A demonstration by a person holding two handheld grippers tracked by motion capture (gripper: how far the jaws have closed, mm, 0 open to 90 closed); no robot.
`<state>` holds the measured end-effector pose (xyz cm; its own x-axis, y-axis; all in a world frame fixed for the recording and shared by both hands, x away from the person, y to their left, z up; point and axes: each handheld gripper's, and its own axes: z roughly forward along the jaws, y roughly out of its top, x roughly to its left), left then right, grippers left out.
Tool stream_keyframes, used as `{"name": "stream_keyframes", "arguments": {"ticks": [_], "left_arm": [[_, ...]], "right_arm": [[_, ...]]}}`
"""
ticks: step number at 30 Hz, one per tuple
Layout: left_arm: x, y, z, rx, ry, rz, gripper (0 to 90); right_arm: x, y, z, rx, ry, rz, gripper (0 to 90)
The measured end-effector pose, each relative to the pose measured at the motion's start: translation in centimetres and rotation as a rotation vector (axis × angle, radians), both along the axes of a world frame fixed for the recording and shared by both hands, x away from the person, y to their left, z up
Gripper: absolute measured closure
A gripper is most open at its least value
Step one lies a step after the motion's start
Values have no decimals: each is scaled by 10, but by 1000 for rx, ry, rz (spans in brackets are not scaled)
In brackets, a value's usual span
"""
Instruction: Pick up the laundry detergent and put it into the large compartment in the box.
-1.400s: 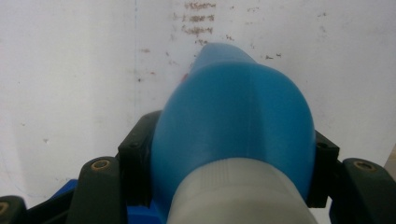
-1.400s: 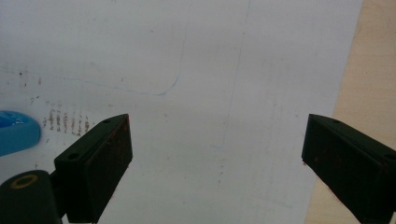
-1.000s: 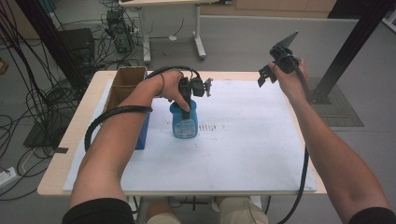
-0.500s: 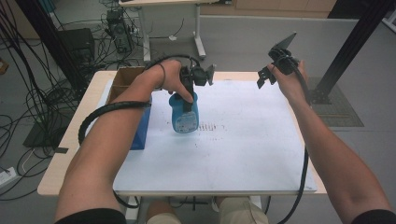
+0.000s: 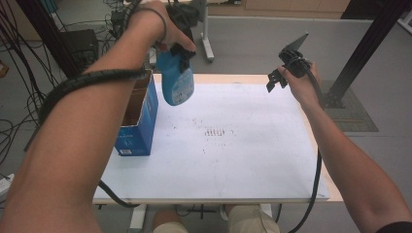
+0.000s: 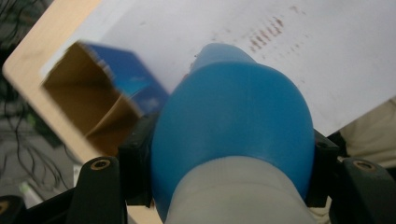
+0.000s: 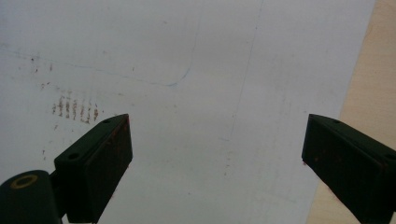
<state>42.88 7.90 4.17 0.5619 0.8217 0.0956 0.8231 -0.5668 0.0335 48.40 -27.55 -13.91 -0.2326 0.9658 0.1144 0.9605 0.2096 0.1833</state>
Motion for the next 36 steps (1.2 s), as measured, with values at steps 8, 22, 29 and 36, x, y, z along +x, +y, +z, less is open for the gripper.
{"name": "stream_keyframes", "arguments": {"ticks": [8,22,29,36], "left_arm": [[1,57,43,-31,-44,321,372],[-2,118,67,-27,-86,602,373],[2,130,57,-29,-64,643,373],[6,138,43,-47,-52,654,373]], "right_arm": [[-2,0,9,1,-11,11,86],[4,7,8,9,8,29,86],[6,7,7,16,14,33,86],[6,12,6,17,18,47,86]]}}
